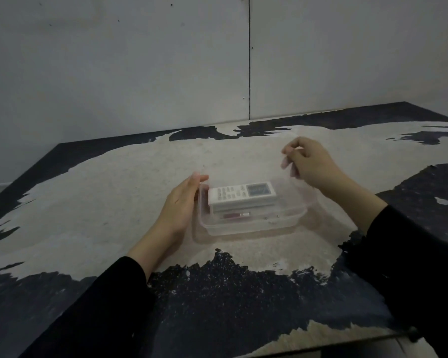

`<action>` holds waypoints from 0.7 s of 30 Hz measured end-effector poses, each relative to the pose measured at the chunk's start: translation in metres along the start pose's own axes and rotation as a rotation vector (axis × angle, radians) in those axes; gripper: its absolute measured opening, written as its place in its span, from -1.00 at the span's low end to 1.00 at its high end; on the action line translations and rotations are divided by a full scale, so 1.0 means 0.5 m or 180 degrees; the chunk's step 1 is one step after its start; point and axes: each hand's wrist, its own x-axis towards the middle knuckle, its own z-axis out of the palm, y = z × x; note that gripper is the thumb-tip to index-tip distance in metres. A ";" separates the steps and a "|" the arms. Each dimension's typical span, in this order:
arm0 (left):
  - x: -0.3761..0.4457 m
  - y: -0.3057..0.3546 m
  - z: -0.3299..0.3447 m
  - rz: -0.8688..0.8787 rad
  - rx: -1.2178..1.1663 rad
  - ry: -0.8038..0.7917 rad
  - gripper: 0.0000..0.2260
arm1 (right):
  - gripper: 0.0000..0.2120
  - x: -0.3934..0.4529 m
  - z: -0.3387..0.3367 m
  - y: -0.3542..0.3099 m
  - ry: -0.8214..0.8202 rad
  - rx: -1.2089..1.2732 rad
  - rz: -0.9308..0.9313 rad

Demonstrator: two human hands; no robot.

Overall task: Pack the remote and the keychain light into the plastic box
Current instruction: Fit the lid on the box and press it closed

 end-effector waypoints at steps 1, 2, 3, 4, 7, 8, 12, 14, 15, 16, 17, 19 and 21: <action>-0.001 0.001 0.001 -0.0001 0.0031 -0.0030 -0.67 | -0.84 0.000 0.006 0.005 0.0003 -0.0326 -0.0073; -0.002 0.001 0.001 -0.0001 0.0059 -0.0052 -0.71 | -0.83 -0.002 0.009 0.007 -0.0012 -0.0637 -0.0146; -0.002 0.002 0.001 -0.0001 0.0059 -0.0064 -0.71 | -0.83 -0.004 0.011 0.010 -0.0055 -0.0884 -0.0201; -0.002 0.003 0.001 -0.0014 0.0041 -0.0075 -0.69 | -0.82 -0.006 0.013 0.011 -0.0147 -0.1048 -0.0222; -0.004 0.007 -0.001 -0.0050 -0.0025 -0.0122 -0.66 | -0.80 -0.011 0.019 0.012 -0.0414 -0.1077 -0.0121; -0.004 0.007 -0.001 -0.0082 -0.0077 -0.0137 -0.66 | -0.80 -0.011 0.021 0.011 -0.0441 -0.1035 -0.0096; -0.007 0.013 -0.003 -0.0116 -0.0149 -0.0218 -0.63 | -0.84 -0.014 0.023 0.006 -0.0555 -0.0825 -0.0035; -0.005 0.013 -0.007 -0.0162 -0.0178 -0.0277 -0.61 | -0.84 -0.015 0.025 0.005 -0.0626 -0.0772 -0.0056; -0.005 0.014 -0.009 -0.0161 -0.0153 -0.0321 -0.59 | -0.84 -0.017 0.027 0.005 -0.0672 -0.0765 -0.0074; -0.007 0.014 -0.009 -0.0148 -0.0107 -0.0357 -0.58 | -0.84 -0.018 0.029 0.004 -0.0712 -0.0785 -0.0106; -0.008 0.012 -0.009 -0.0138 -0.0098 -0.0390 -0.57 | -0.84 -0.018 0.030 0.004 -0.0728 -0.0833 -0.0148; -0.014 0.013 -0.006 -0.0159 -0.0087 -0.0420 -0.57 | -0.85 -0.019 0.033 0.005 -0.0708 -0.0974 -0.0267; -0.021 0.015 -0.005 0.0186 0.0411 -0.0306 -0.56 | -0.87 -0.022 0.035 0.004 -0.0639 -0.1111 -0.0413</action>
